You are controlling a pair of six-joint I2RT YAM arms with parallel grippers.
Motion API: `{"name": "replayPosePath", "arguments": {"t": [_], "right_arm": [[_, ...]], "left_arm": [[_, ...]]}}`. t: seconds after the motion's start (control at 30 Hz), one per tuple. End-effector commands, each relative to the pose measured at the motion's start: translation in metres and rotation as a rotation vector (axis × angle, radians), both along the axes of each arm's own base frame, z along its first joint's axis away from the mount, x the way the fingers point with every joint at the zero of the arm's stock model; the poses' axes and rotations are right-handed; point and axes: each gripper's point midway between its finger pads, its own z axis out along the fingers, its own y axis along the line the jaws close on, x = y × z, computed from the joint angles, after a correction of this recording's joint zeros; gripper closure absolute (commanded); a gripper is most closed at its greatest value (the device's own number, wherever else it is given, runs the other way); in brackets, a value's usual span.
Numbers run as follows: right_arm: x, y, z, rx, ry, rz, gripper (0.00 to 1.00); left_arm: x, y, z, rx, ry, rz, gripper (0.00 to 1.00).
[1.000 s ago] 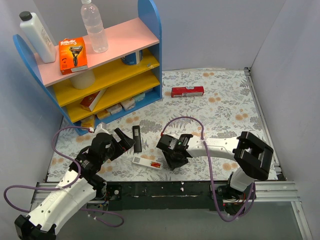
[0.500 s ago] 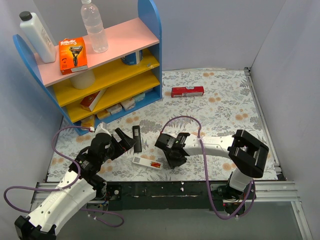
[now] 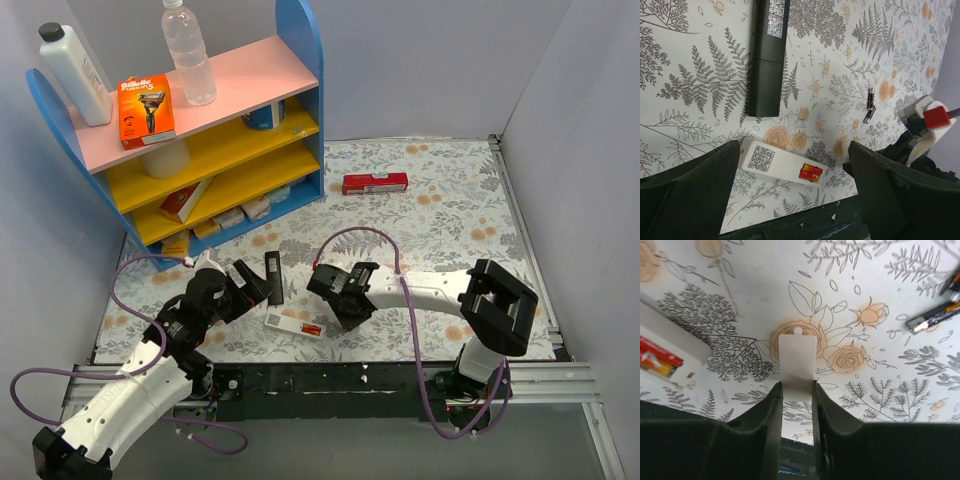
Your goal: Load the batteries into the remote control
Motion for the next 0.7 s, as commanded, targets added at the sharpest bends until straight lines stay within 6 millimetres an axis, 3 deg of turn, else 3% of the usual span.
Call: {"name": "replayPosePath", "arguments": {"t": [0.0, 0.13, 0.27, 0.53, 0.67], "right_arm": [[0.016, 0.023, 0.045, 0.090, -0.102, 0.164, 0.87], [0.008, 0.047, 0.070, 0.185, -0.092, 0.363, 0.86], [-0.002, 0.063, 0.077, 0.223, -0.056, 0.494, 0.85], [-0.023, 0.086, 0.062, 0.182, 0.004, 0.711, 0.84], [-0.023, 0.091, 0.051, 0.144, 0.019, 0.731, 0.84]], "left_arm": [[0.000, -0.003, -0.003, -0.018, 0.004, -0.008, 0.10], [0.000, -0.004, -0.007, -0.023, 0.010, -0.004, 0.10], [0.000, -0.004, -0.011, -0.023, 0.023, -0.003, 0.10], [0.002, 0.006, -0.006, -0.019, 0.010, 0.063, 0.10], [0.007, 0.017, 0.011, -0.026, -0.055, 0.130, 0.10]]}}
